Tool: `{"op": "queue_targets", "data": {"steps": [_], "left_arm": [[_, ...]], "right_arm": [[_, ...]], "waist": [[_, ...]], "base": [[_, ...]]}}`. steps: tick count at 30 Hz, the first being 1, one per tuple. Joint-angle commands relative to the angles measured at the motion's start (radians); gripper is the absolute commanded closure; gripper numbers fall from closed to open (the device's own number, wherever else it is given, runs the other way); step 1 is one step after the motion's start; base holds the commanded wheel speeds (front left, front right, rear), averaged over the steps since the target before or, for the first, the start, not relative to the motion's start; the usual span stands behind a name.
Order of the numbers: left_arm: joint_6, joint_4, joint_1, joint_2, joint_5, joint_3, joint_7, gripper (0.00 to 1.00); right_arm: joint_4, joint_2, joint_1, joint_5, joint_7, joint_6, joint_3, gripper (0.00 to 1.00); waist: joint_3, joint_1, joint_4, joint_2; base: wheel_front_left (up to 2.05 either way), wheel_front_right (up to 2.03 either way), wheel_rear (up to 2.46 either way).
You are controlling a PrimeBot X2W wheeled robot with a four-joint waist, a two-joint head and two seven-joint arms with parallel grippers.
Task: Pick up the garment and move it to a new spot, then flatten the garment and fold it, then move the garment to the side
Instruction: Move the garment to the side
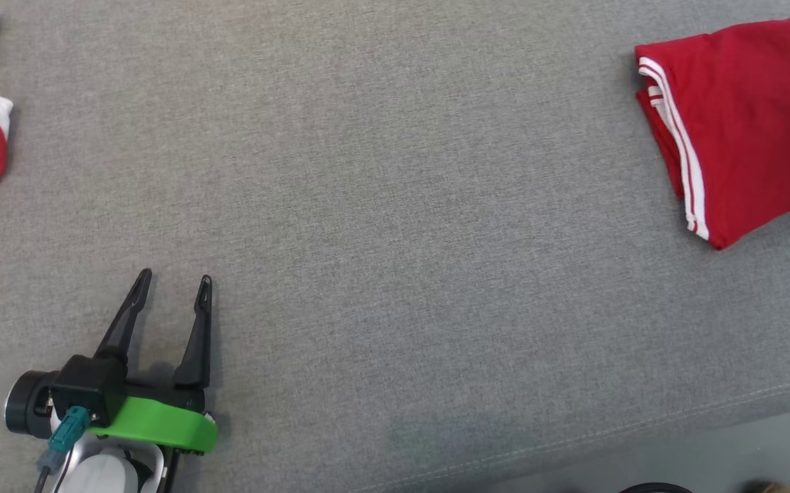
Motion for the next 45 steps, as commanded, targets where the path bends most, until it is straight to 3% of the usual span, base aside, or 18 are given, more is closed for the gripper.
{"op": "queue_targets", "data": {"steps": [1, 4, 5, 6, 7, 13, 17, 22, 27, 33, 36, 41, 45], "left_arm": [[0.0, -0.01, 0.004, 0.006, -0.004, 0.009, -0.002, 0.0], [0.0, -0.02, 0.008, 0.004, -0.001, 0.02, -0.002, 0.0], [0.0, -0.022, 0.008, 0.003, 0.001, 0.021, -0.002, 0.0], [0.0, -0.022, 0.008, 0.003, 0.001, 0.021, -0.002, 0.0], [0.0, -0.023, 0.008, 0.002, 0.003, 0.022, -0.002, 0.0], [0.0, -0.017, 0.013, -0.007, 0.008, 0.037, -0.002, 0.0], [0.0, -0.008, 0.03, -0.019, 0.006, 0.05, -0.002, 0.0], [0.0, 0.019, 0.054, -0.052, 0.005, 0.059, -0.003, 0.0], [0.011, 0.032, 0.113, -0.09, 0.006, 0.119, -0.003, 0.0], [0.012, 0.029, 0.181, -0.117, 0.013, 0.176, -0.002, 0.0], [0.012, 0.023, 0.2, -0.128, 0.013, 0.196, -0.002, 0.0], [0.009, 0.035, 0.211, -0.136, 0.024, 0.2, -0.002, 0.0], [0.006, 0.047, 0.208, -0.14, 0.039, 0.189, -0.003, 0.0]], "right_arm": [[0.029, -0.016, -0.022, -0.023, -0.001, -0.001, -0.017, 1.0], [0.083, -0.013, -0.025, -0.048, -0.019, -0.001, -0.046, 1.0], [0.093, -0.015, -0.029, -0.064, -0.038, -0.001, -0.053, 0.64], [0.093, -0.015, -0.029, -0.064, -0.038, -0.001, -0.053, 0.64], [0.115, -0.013, -0.038, -0.072, -0.062, -0.002, -0.071, 0.0], [0.202, 0.026, -0.045, -0.133, -0.157, -0.002, -0.111, 0.0], [0.167, 0.043, -0.03, -0.126, -0.29, -0.002, -0.136, 0.0], [0.036, 0.003, 0.08, -0.116, -0.499, -0.002, -0.148, 0.0], [-0.215, -0.002, 0.259, -0.144, -0.537, -0.001, -0.248, 0.0], [-0.589, 0.149, 0.582, -0.289, -0.537, -0.002, -0.419, 0.0], [-0.722, 0.27, 0.711, -0.343, -0.537, -0.001, -0.464, 0.0], [-0.849, 0.415, 0.863, -0.435, -0.537, -0.002, -0.483, 0.0], [-0.883, 0.476, 0.946, -0.503, -0.537, -0.001, -0.485, 0.0]], "waist": [[0.022, -0.0001, 0.029, 0.0], [0.036, -0.0001, 0.037, 0.0], [0.04, -0.0001, 0.039, 0.0], [0.04, -0.0001, 0.039, 0.0], [0.043, -0.0001, 0.039, 0.0], [0.023, -0.0001, 0.033, 0.0], [-0.037, -0.0001, 0.035, 0.0], [-0.149, -0.0001, 0.073, 0.0], [-0.257, -0.0001, 0.107, 0.0], [-0.345, -0.0001, 0.132, 0.0], [-0.375, -0.0001, 0.144, 0.0], [-0.404, -0.0001, 0.165, 0.0], [-0.414, -0.0001, 0.183, 0.0]], "base": [[0.0, 0.0, 0.0], [0.0, 0.0, 0.0], [0.0, 0.0, 0.0], [0.0, 0.0, 0.0], [0.0, 0.0, 0.0], [0.0, 0.0, 0.0], [0.0, 0.0, 0.0], [0.0, 0.0, 0.0], [0.0, 0.0, 0.0], [0.0, 0.0, 0.0], [0.0, 0.0, 0.0], [0.0, 0.0, 0.0], [0.0, 0.0, 0.0]]}}
